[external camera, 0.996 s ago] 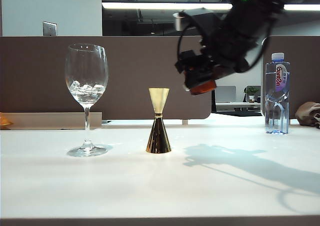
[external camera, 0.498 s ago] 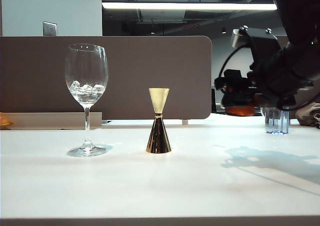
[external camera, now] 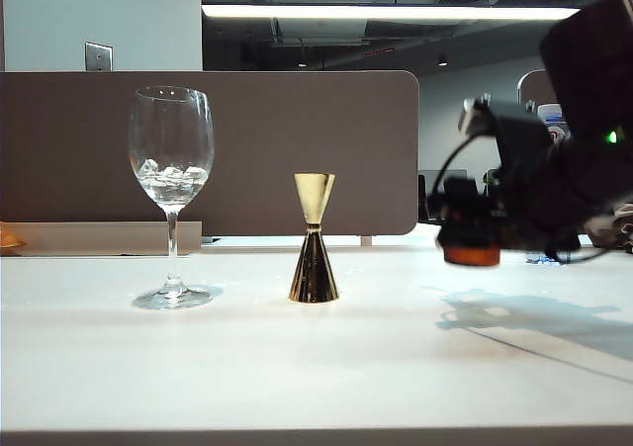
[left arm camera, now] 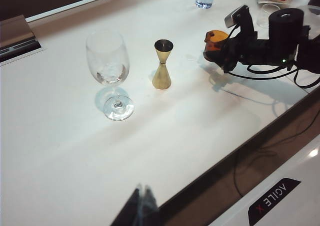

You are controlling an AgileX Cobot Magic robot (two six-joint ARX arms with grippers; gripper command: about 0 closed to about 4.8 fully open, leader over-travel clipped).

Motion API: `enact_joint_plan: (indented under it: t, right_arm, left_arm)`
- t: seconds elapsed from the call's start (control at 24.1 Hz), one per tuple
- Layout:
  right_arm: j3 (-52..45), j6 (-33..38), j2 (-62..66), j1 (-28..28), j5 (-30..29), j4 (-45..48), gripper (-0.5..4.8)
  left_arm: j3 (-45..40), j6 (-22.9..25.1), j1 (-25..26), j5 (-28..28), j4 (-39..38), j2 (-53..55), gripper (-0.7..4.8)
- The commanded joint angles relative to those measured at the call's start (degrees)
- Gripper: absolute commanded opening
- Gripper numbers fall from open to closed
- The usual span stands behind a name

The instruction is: Pick up the small amber measuring cup and pour the water in it into the jigger, then pick up the jigger and pour the water in it into the wine glass.

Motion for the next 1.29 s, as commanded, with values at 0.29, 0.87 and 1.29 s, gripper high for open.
enact_joint_plan:
  t: [0.29, 0.87, 1.29]
  right_arm:
    - [0.3, 0.2, 4.5, -0.1, -0.8, 4.9, 0.58]
    - [0.3, 0.0, 7.7, -0.6, -1.5, 4.7, 2.09]
    - [0.3, 0.0, 7.7, -0.6, 0.0, 4.7, 3.73]
  left_arm:
    - [0.2, -0.2, 0.1, 0.0, -0.2, 0.0, -0.02]
    - [0.2, -0.2, 0.1, 0.0, -0.2, 0.0, -0.02]
    - [0.2, -0.2, 0.1, 0.0, -0.2, 0.0, -0.02]
